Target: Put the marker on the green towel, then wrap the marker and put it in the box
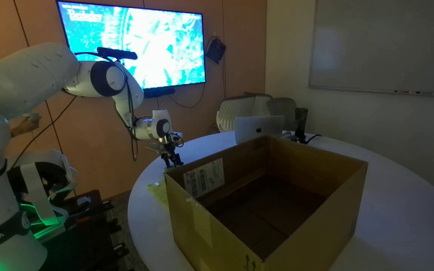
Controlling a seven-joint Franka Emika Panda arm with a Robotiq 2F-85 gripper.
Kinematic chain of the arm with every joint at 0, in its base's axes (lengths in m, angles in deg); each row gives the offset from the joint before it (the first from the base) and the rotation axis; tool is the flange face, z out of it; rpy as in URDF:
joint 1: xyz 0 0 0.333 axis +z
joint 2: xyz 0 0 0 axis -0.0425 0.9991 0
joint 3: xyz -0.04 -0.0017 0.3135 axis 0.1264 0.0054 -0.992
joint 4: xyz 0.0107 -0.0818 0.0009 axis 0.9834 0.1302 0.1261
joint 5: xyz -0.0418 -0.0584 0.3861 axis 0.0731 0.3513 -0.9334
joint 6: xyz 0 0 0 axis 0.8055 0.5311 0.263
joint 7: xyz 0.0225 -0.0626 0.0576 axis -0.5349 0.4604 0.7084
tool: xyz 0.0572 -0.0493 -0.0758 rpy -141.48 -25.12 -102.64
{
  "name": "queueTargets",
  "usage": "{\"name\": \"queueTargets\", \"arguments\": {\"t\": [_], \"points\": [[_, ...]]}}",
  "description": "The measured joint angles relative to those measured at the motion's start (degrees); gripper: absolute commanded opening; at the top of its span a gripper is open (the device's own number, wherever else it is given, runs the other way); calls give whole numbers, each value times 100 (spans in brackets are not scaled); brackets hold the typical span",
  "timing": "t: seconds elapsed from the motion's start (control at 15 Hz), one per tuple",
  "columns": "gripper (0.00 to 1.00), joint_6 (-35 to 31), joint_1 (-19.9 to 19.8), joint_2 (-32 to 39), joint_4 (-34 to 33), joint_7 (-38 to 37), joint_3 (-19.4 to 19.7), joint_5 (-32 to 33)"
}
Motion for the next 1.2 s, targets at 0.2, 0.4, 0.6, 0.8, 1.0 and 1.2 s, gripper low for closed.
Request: {"name": "queueTargets", "arguments": {"t": [0.2,0.4,0.6,0.8,1.0,1.2], "points": [[38,182,10,-3,-90,92,20,0],[13,357,11,-3,-177,256,20,0],[3,488,22,-2,-247,356,16,0],[5,553,24,-2,-261,398,14,0],[5,669,24,-2,-285,434,13,0],[5,740,4,-43,-274,437,14,0]]}}
